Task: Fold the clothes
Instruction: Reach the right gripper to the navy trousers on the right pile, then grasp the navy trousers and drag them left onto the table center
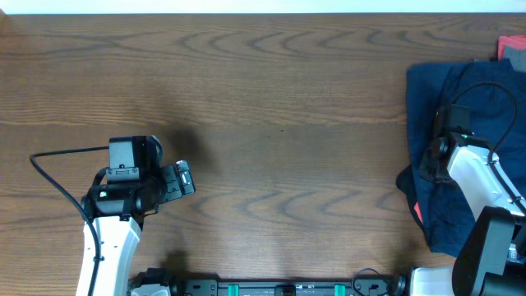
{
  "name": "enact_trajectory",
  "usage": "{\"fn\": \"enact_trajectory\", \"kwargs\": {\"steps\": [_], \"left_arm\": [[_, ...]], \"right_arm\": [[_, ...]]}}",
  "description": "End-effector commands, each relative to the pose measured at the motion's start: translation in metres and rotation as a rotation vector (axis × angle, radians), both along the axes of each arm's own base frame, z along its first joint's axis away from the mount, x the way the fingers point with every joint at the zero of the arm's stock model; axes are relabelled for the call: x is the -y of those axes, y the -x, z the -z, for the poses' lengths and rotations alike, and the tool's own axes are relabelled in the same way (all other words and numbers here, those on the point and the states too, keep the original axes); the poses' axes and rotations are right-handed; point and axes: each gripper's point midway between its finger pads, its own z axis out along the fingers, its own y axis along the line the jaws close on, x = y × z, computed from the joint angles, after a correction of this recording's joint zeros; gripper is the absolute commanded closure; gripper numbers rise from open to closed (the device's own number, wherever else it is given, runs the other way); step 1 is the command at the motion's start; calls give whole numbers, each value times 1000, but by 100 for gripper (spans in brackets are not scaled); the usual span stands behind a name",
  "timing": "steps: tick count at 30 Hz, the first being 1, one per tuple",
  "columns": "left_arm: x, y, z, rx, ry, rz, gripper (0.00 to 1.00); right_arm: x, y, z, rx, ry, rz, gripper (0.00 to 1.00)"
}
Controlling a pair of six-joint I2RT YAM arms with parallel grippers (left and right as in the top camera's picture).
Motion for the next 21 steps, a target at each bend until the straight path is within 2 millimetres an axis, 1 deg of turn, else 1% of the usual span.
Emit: {"fn": "enact_trajectory", "kwargs": {"steps": [1,3,5,6,7,8,9,11,12,13,14,15,17,19,21], "left_arm": [[0,-5,-8,21,2,-9,2],[0,-5,-8,21,3,-8,2],[0,-5,-8,22,2,-9,2],[0,-6,-8,24,2,-8,2],[0,-6,-8,24,2,-9,2],[0,-6,-8,24,2,-9,2],[0,-6,-8,25,2,-9,2],[0,-6,-8,25,2,-9,2],[0,-6,-8,25,2,-9,2],[0,-6,-8,24,2,-9,2],[0,-6,-8,24,2,-9,2],[0,-6,-8,24,2,-9,2],[0,-6,-8,24,2,-8,2],[0,-6,-8,24,2,-8,2],[0,-6,-8,24,2,-8,2]], "right_arm": [[9,-5,-13,47,26,50,99],[4,-13,-26,88,-5,42,99],[-9,-32,-46,179,-88,7,99],[-20,-45,-59,232,-150,-49,99],[-34,-57,-70,282,-218,-113,99],[-52,-69,-84,335,-298,-190,99],[-75,-80,-101,392,-391,-290,99],[-116,-91,-127,471,-535,-450,99],[-131,-93,-135,489,-579,-496,99],[-149,-92,-139,491,-615,-542,99],[-159,-90,-139,481,-628,-566,99],[-175,-86,-136,454,-645,-603,99],[-200,-79,-128,408,-666,-664,99],[-230,-69,-116,356,-688,-738,99],[-252,-62,-105,311,-689,-777,99]]}}
